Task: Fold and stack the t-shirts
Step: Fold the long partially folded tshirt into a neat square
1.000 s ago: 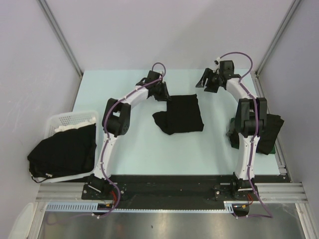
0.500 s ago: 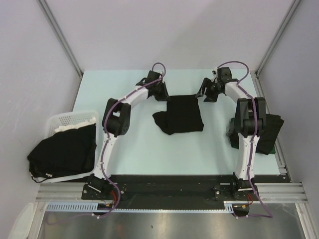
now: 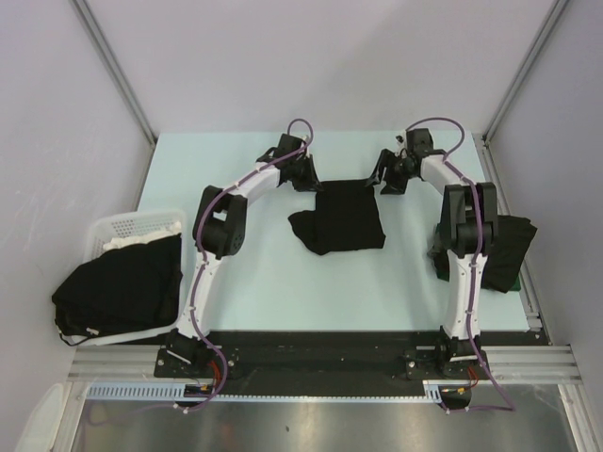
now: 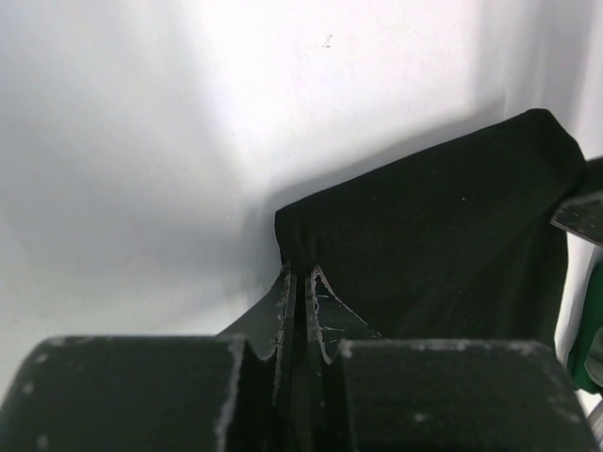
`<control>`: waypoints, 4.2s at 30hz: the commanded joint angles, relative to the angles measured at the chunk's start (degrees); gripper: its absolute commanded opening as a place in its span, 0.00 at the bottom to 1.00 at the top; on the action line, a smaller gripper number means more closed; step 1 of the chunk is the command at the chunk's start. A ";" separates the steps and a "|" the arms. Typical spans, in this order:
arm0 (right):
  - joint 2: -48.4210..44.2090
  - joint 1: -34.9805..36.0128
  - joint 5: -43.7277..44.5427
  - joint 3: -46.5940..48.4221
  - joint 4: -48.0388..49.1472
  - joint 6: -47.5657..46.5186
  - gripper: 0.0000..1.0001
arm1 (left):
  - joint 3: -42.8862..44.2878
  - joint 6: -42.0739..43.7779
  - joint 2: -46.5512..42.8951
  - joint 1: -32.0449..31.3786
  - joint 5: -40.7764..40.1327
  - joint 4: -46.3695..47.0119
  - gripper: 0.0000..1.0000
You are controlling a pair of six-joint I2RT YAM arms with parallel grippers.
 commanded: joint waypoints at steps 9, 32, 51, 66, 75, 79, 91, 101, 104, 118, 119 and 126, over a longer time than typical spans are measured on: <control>6.60 1.69 -2.21 9.86 -0.33 0.03 0.52 | -0.64 -0.57 -1.74 -0.03 2.31 0.35 0.04; 3.97 2.65 -3.00 11.27 -1.57 0.21 0.00 | -1.25 0.74 -6.91 -0.20 2.93 -0.52 0.00; -9.38 5.82 -0.28 2.93 -5.78 -2.34 0.00 | -14.78 4.70 -23.62 -3.10 5.91 -5.62 0.00; -26.78 5.82 2.01 -9.99 -11.06 -5.33 0.00 | -22.87 5.67 -36.71 -6.62 4.68 -12.82 0.00; -33.03 7.40 3.24 -14.92 -15.27 -5.94 0.00 | -29.29 6.02 -45.15 -7.94 3.98 -16.61 0.00; -35.05 8.98 5.34 -15.53 -16.77 -6.38 0.00 | -33.41 5.15 -48.40 -9.69 3.10 -16.70 0.00; -30.41 9.77 6.76 -15.63 -14.40 -7.17 0.00 | -43.27 2.68 -51.75 -10.49 -6.47 -14.94 0.00; -22.23 9.86 4.03 -10.27 -11.94 -8.05 0.00 | -40.55 3.03 -45.52 -8.55 -12.71 -14.33 0.00; -19.77 10.21 3.24 -7.29 -11.76 -8.40 0.00 | -39.67 3.30 -43.67 -8.11 -12.98 -14.41 0.00; -4.57 10.48 1.13 9.76 -14.92 -8.49 0.00 | -31.32 3.21 -34.89 -5.21 -13.42 -15.72 0.00; -3.69 10.56 0.78 10.56 -15.79 -8.23 0.00 | -30.71 3.21 -34.44 -5.13 -13.33 -15.99 0.00; -1.57 10.56 -1.16 10.31 -15.45 -7.18 0.00 | -28.41 3.30 -32.94 -5.04 -13.33 -19.24 0.00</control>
